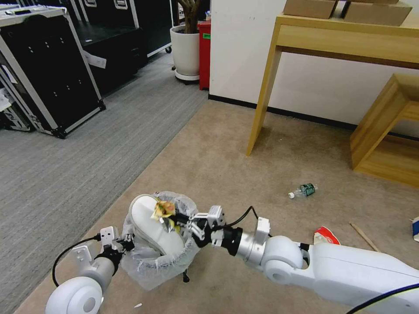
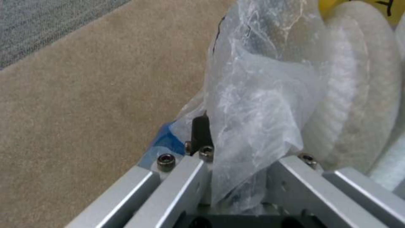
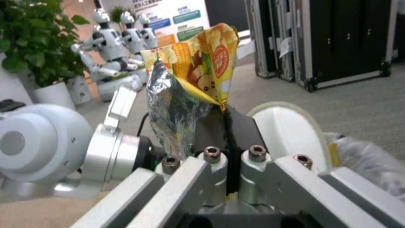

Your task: Pick up the trash bin and place the garbage on the floor into it.

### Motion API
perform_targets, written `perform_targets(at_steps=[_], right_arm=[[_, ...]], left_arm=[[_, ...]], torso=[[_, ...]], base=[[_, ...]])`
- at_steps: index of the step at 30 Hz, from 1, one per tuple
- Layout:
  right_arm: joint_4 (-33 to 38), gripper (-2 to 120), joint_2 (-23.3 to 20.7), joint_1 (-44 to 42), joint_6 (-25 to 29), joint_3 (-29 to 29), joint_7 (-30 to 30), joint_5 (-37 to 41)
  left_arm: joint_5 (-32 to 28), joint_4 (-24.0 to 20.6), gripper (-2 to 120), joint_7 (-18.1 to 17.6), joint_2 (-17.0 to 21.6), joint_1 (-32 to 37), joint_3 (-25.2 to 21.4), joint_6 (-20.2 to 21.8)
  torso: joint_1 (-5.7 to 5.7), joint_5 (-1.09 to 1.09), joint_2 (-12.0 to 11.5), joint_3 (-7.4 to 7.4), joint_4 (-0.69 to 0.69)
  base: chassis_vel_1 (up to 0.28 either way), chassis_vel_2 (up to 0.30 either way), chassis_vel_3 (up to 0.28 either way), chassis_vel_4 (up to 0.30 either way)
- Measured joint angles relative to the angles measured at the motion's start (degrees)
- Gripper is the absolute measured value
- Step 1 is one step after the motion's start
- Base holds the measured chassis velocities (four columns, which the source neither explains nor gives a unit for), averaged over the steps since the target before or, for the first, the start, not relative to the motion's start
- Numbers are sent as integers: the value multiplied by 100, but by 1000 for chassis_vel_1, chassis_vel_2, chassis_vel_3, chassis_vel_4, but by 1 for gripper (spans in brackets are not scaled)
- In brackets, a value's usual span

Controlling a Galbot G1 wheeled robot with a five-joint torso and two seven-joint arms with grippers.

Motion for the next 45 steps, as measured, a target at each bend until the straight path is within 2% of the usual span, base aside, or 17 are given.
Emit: perform_targets(at_steps=[15,24,34,45], right_arm=[[-430,0,537,504,-53,-668,170,58],[-609,0,626,509,-130,-684,293,36],[-1005,0,936,496,-258,-705,633,-65],[-1102,0,1047,530,-382,-715,835,-74]], left_arm=[[3,-32,1,11,-49,-2,-56,-19],[-17,-64,1,17,-43,-5,-59,-23],[-5,-81,1,38,-62,42,-46,-36],[-6,-101,1,42,-48,47,-50,-39]], torso=[[0,0,0,0,0],[0,0,0,0,-1],[0,0,0,0,0],[0,0,0,0,0]], base=[[0,0,0,0],[0,0,0,0],[0,0,0,0],[0,0,0,0]])
